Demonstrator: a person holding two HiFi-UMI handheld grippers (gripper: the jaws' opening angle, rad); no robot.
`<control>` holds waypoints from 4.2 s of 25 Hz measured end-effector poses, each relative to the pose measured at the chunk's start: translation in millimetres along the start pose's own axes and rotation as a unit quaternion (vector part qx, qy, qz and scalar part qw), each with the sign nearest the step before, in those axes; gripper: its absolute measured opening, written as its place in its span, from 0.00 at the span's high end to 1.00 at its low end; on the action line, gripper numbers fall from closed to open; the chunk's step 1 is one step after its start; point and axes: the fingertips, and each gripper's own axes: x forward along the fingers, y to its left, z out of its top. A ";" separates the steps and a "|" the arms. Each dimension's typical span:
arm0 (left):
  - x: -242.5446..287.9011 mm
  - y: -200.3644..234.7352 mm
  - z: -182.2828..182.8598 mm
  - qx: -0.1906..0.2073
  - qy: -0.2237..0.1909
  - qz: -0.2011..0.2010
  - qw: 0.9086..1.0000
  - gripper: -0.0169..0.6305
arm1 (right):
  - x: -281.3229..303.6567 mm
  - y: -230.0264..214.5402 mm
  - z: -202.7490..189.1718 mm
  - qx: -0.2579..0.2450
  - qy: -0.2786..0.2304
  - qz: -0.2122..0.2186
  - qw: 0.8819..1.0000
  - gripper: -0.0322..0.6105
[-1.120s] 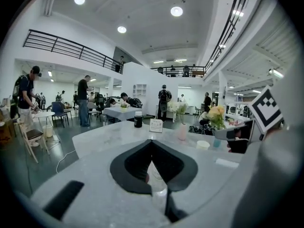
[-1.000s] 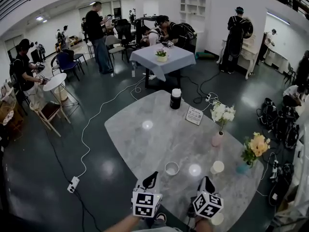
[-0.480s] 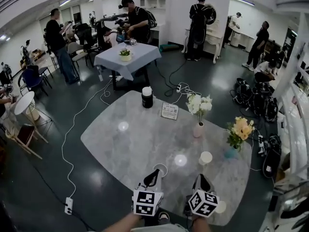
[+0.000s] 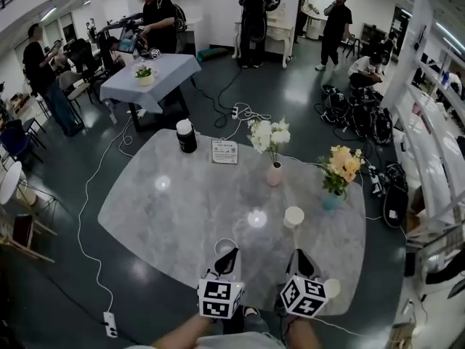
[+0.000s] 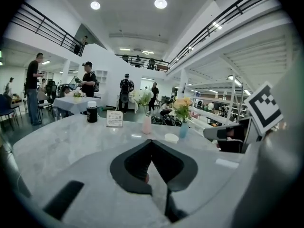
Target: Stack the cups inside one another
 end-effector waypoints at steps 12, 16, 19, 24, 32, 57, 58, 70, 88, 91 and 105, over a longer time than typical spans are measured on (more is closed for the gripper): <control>36.1 -32.9 -10.2 -0.002 0.027 -0.054 0.998 0.98 | 31.9 -26.1 -15.8 -0.005 0.008 -0.007 1.000 0.94; 49.6 -38.2 -18.0 -0.001 0.039 -0.062 0.997 0.98 | 48.2 -33.9 -24.4 -0.004 0.015 -0.011 1.000 0.90; 58.9 -41.9 -27.8 -0.007 0.048 -0.065 0.997 0.98 | 59.5 -39.8 -33.3 0.000 0.022 -0.011 1.000 0.86; 74.8 -53.6 -44.4 -0.011 0.066 -0.076 0.995 0.98 | 82.9 -46.9 -39.5 0.004 0.028 -0.006 1.000 0.82; 93.3 -69.4 -69.6 0.004 0.094 -0.096 0.991 0.98 | 118.9 -55.3 -49.2 0.002 0.037 -0.001 0.999 0.74; 133.7 -64.4 -101.0 -0.015 0.136 -0.097 0.986 0.98 | 191.1 -72.9 -68.2 -0.036 0.061 -0.003 0.998 0.58; 134.4 -64.6 -101.9 -0.014 0.136 -0.098 0.986 0.98 | 192.2 -73.3 -68.3 -0.035 0.060 -0.002 0.998 0.58; 133.8 -55.1 -103.1 -0.015 0.138 -0.095 0.986 0.98 | 199.5 -71.2 -61.7 -0.044 0.042 -0.003 0.998 0.58; 117.5 -61.4 -81.7 -0.018 0.114 -0.104 0.988 0.98 | 162.1 -63.9 -41.6 -0.038 0.026 -0.008 0.999 0.58; 109.4 -60.0 -73.8 -0.020 0.104 -0.102 0.989 0.98 | 150.5 -56.6 -35.0 -0.040 0.020 -0.004 0.999 0.58; 56.0 -24.0 -33.9 -0.049 0.044 -0.053 0.996 0.98 | 94.8 3.1 -9.9 -0.063 0.003 0.046 0.997 0.58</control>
